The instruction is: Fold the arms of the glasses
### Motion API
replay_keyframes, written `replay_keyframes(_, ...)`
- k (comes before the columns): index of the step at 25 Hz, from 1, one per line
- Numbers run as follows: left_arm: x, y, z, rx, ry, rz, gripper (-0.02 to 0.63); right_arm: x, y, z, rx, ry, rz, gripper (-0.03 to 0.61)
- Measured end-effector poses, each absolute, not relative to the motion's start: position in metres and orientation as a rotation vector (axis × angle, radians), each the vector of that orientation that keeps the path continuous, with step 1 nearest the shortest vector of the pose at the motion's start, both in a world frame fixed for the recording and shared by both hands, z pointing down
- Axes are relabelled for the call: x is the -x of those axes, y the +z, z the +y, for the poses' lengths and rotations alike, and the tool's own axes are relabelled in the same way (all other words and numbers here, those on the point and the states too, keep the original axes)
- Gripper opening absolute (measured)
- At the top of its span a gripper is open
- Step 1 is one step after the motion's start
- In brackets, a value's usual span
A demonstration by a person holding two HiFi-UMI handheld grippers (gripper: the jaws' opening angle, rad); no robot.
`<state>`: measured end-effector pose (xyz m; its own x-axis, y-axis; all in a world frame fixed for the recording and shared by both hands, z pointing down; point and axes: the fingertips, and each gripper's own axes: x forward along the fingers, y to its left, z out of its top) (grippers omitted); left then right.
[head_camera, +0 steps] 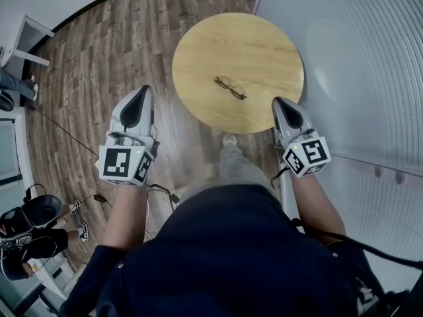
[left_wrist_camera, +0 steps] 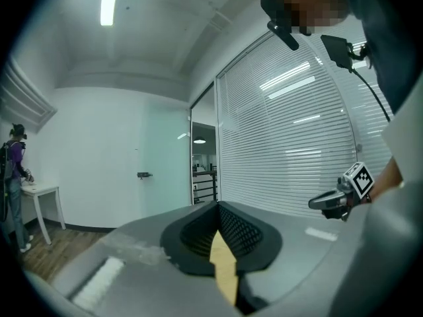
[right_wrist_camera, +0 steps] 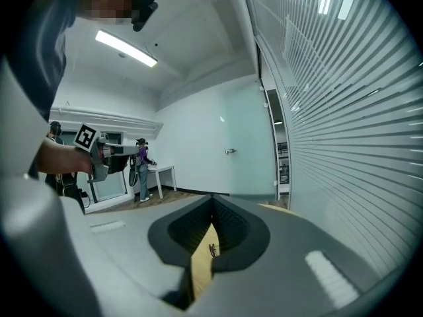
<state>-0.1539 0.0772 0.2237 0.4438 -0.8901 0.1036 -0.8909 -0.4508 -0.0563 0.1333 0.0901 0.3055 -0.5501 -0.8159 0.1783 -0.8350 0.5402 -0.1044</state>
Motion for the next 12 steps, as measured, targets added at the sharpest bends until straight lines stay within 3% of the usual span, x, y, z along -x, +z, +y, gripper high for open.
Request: replay_keyframes(12,0.108,0.214,-0.003,-2.655,0.242,-1.672,0.002,-0.136,0.32,0.011,-1.227,0.289,-2.733,0.009)
